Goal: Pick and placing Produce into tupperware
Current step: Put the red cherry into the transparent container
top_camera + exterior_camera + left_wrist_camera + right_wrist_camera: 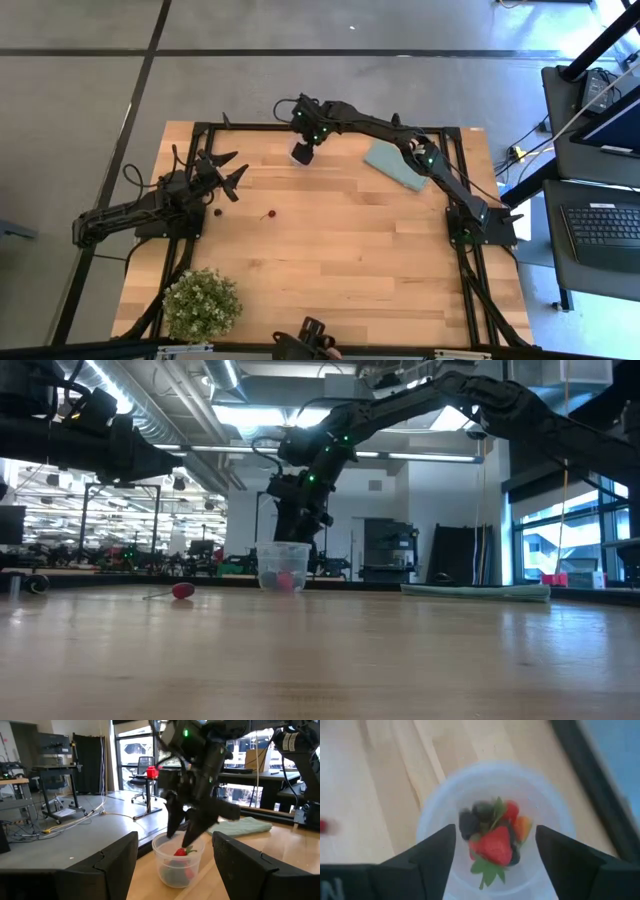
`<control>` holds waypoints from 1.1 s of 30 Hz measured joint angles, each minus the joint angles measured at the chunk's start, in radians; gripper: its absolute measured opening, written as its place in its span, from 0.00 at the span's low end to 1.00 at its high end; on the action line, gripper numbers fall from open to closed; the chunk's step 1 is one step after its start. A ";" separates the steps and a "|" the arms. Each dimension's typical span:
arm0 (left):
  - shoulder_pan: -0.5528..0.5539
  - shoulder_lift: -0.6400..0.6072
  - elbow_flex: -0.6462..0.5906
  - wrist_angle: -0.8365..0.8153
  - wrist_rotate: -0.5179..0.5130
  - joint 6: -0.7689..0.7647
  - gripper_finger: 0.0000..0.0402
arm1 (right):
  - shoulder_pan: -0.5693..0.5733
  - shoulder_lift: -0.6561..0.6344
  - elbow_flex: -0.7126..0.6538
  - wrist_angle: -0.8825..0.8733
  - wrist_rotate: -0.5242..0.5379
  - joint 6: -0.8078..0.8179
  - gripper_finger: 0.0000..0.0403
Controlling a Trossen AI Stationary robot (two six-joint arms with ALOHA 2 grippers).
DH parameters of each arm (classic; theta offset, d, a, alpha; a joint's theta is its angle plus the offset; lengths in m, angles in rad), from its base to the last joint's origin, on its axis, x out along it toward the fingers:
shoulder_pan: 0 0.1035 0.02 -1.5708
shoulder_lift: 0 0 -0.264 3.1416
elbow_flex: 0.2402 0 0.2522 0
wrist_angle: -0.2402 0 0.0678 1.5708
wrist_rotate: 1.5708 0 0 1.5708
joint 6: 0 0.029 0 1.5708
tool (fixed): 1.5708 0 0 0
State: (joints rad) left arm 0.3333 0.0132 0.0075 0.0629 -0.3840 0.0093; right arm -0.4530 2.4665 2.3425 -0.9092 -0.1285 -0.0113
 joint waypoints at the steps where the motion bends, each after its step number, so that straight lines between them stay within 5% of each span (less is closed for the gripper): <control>1: 0.000 0.000 0.000 0.000 0.000 0.000 0.62 | 0.000 -0.006 0.011 0.003 0.000 -0.005 0.69; 10: 0.000 0.000 0.000 0.003 0.001 -0.005 0.62 | 0.013 -0.345 0.011 0.086 0.001 -0.078 0.71; 25: 0.000 0.000 0.000 0.008 0.004 -0.006 0.62 | 0.101 -0.768 -0.004 -0.314 0.202 -0.072 0.71; 29: 0.000 0.000 0.000 0.007 0.004 -0.006 0.62 | 0.189 -0.914 -0.145 -0.254 0.297 -0.043 0.71; 33: 0.000 0.000 0.000 0.007 0.004 -0.006 0.62 | 0.277 -1.132 -0.438 -0.081 0.424 -0.017 0.71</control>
State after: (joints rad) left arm 0.3336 0.0132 0.0074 0.0696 -0.3802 0.0034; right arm -0.1759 1.3340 1.9044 -0.9901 0.2951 -0.0287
